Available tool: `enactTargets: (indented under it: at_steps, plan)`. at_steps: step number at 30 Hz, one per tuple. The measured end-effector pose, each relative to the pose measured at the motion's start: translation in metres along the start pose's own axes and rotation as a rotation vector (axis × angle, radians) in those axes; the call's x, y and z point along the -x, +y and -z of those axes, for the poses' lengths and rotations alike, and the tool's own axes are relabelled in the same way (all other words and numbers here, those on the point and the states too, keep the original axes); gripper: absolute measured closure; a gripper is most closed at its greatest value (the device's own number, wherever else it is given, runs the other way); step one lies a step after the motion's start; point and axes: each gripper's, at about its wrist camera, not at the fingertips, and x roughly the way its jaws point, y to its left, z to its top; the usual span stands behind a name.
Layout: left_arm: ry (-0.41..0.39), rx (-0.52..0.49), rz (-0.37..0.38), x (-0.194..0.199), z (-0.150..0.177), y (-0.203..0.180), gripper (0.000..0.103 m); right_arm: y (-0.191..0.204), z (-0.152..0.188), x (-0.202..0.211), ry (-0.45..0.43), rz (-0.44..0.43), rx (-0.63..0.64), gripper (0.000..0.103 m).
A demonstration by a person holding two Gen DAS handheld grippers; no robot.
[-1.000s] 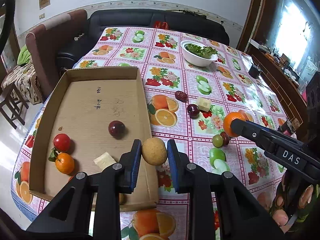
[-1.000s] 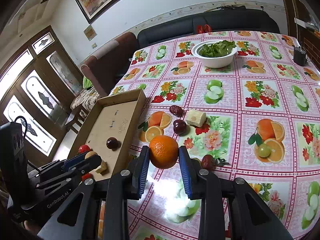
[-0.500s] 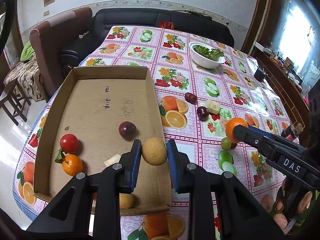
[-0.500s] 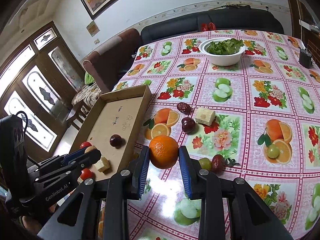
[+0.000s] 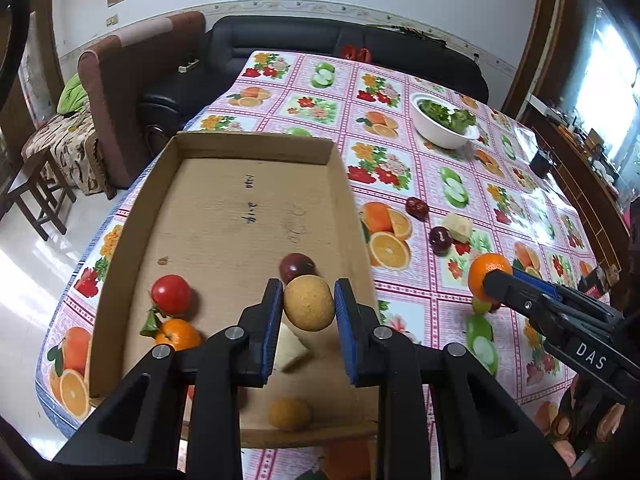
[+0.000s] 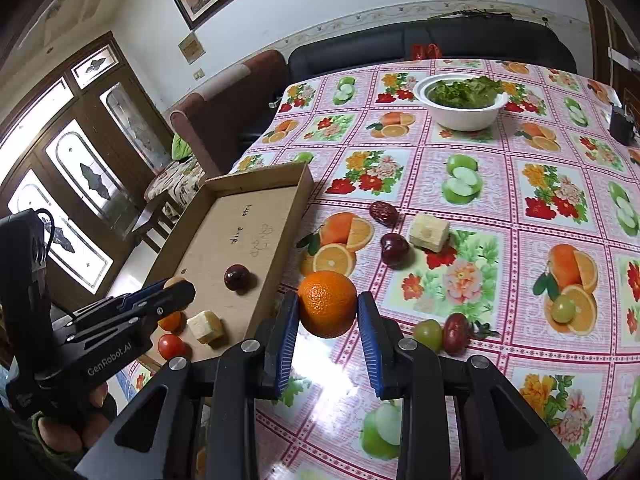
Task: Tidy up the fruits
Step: 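Carry the yellow fruit and tangerine into the tray and open both tools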
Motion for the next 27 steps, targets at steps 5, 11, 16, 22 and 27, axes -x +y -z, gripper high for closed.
enactTargets:
  at_steps: [5, 11, 16, 22, 27]
  plan:
    - [0.006, 0.037, -0.014, -0.004, -0.007, 0.020, 0.079, 0.010, -0.003, -0.008, 0.013, -0.010, 0.018, 0.073]
    - [-0.008, 0.084, -0.047, -0.005, -0.018, 0.046, 0.079, 0.026, -0.008, -0.023, 0.031, -0.033, 0.047, 0.073]
    - [-0.007, 0.112, -0.061, -0.009, -0.025, 0.064, 0.079, 0.041, -0.013, -0.033, 0.041, -0.051, 0.074, 0.073]
    - [0.004, 0.146, -0.103, -0.021, -0.036, 0.082, 0.079, 0.062, -0.023, -0.054, 0.059, -0.075, 0.103, 0.073]
    - [0.024, 0.166, -0.141, -0.037, -0.045, 0.094, 0.079, 0.083, -0.036, -0.081, 0.084, -0.092, 0.137, 0.073]
